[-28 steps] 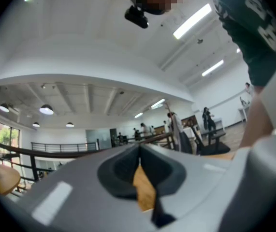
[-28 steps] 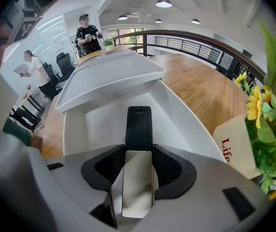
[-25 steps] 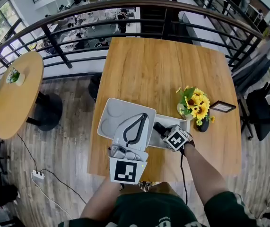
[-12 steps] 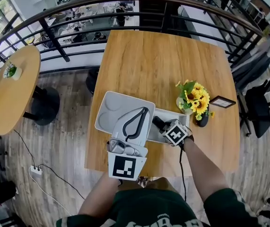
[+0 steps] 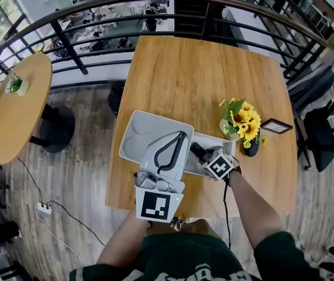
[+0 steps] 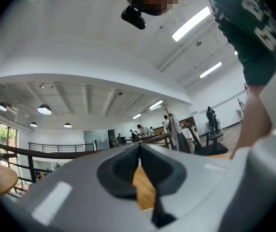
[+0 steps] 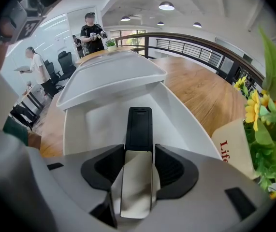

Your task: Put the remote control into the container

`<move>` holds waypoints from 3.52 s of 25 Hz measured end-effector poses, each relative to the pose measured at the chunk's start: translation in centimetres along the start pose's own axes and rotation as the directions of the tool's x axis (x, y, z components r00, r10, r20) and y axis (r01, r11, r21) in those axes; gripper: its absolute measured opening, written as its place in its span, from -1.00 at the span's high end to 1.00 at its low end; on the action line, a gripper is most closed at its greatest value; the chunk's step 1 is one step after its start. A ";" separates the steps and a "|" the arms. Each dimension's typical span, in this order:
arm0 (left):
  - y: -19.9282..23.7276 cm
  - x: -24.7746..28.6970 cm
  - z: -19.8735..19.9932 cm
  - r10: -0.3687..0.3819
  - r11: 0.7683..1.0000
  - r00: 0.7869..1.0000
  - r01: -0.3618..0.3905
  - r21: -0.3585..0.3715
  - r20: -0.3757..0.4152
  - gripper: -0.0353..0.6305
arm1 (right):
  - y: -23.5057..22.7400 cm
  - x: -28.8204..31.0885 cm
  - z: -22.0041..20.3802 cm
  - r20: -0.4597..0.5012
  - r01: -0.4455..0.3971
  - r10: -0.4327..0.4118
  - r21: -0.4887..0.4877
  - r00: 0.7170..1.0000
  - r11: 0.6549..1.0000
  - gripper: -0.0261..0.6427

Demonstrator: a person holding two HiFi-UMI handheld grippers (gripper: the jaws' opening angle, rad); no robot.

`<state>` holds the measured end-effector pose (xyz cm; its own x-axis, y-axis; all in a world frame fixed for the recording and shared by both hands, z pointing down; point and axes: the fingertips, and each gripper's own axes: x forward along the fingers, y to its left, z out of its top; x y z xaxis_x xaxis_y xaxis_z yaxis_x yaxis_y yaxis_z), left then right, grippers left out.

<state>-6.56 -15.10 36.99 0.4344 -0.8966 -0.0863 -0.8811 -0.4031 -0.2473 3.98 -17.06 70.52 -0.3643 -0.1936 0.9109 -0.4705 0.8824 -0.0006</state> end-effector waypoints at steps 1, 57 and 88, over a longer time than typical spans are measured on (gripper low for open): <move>0.0 0.0 0.0 0.001 1.000 1.000 -0.001 0.006 -0.001 0.86 | -0.1 0.0 0.0 0.005 0.007 -0.007 -0.013 1.000 1.000 0.35; -4.5 -1.3 6.1 -0.057 0.997 0.997 0.055 0.051 0.043 0.86 | 7.6 -36.1 12.6 0.928 0.258 -0.133 0.041 0.349 0.965 0.19; -5.8 -2.1 5.1 -0.074 0.995 0.997 0.074 0.061 0.003 0.86 | 7.2 -36.9 12.1 0.927 0.329 -0.249 0.151 0.281 0.932 0.87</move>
<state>-1.40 -9.90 33.70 0.4991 -0.8637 -0.0702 -0.8335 -0.4564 -0.3113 4.29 -8.76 31.93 -0.7303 -0.6714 -0.1263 -0.6794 0.6945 0.2366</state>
